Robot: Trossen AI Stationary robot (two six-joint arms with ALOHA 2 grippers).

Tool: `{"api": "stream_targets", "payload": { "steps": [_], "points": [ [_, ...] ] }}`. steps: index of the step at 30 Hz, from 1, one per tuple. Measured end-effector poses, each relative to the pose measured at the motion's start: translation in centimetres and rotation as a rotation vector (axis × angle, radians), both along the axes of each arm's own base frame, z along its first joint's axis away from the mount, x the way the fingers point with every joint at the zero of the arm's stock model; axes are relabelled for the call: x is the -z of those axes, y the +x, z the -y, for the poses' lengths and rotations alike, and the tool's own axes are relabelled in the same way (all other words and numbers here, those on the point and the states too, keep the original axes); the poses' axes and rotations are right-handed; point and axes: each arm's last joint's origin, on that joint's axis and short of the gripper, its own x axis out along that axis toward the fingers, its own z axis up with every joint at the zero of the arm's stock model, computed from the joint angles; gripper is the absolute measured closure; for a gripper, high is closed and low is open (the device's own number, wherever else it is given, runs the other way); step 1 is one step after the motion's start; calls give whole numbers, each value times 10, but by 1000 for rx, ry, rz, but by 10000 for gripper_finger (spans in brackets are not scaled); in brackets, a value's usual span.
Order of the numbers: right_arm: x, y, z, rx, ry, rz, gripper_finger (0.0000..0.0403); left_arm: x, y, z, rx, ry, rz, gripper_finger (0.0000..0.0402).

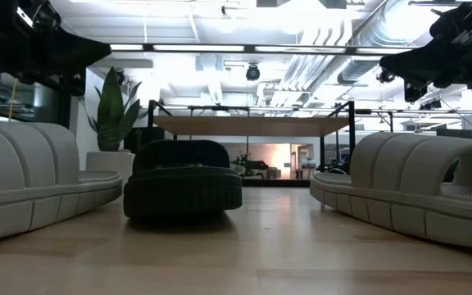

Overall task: Pick and place slides into the shelf
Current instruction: Put the right black slide on the shelf

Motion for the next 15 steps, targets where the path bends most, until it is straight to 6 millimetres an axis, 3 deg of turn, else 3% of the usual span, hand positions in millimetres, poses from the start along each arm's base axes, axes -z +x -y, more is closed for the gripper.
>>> {"api": "stream_targets", "payload": {
  "steps": [15],
  "points": [
    [-3,0,-2,-49,-19,31,402,0,0,2,64,-78,13,401]
  ]
}}
